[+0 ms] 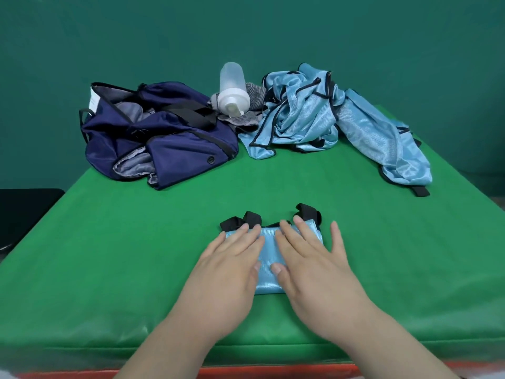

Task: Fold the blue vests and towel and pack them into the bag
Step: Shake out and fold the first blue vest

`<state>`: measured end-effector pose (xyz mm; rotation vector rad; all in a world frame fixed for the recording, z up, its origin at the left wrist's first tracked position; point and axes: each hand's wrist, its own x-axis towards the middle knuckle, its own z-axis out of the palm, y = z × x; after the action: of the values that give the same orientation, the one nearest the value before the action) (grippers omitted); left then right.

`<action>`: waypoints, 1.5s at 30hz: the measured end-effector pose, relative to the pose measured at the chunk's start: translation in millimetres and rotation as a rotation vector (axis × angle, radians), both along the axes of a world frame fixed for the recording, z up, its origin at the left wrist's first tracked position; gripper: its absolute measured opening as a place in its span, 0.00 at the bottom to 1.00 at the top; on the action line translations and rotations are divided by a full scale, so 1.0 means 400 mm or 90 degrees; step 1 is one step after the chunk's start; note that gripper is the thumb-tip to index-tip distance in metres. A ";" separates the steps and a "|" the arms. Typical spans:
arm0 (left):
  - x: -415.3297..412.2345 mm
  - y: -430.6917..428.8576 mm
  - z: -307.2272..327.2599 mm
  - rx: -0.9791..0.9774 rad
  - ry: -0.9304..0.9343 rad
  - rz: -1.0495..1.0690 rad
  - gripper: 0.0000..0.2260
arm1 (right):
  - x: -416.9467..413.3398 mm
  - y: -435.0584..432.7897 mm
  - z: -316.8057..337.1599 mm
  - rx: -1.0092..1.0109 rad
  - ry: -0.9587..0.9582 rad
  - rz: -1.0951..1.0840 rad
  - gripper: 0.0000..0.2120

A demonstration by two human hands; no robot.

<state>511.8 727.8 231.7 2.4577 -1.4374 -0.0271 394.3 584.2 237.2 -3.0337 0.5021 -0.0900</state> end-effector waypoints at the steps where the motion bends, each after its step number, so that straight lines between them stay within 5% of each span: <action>1: -0.002 0.004 0.002 0.020 0.013 0.000 0.30 | -0.003 -0.009 0.005 0.016 0.016 0.001 0.34; 10: -0.014 0.047 0.032 0.091 0.012 0.102 0.36 | -0.036 -0.043 0.040 0.076 0.071 -0.032 0.40; 16: -0.039 0.004 0.020 0.057 -0.082 0.005 0.24 | -0.008 0.006 0.024 0.028 -0.015 0.049 0.31; 25: -0.025 0.029 0.024 0.148 0.026 0.050 0.34 | -0.025 -0.017 0.018 0.079 0.082 -0.011 0.38; 33: -0.009 0.047 0.028 0.068 0.046 0.141 0.33 | -0.036 -0.021 0.017 0.137 0.016 -0.098 0.44; 38: -0.013 0.052 0.023 -0.022 -0.031 0.029 0.22 | -0.042 -0.018 0.024 0.144 0.040 -0.087 0.38; 45: -0.013 0.044 0.014 0.122 0.019 0.022 0.35 | -0.052 -0.024 0.012 0.113 0.087 -0.008 0.44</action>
<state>506.5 745.2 237.4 2.6208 -1.4392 -0.2026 373.6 574.7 241.9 -2.8751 0.5087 0.1547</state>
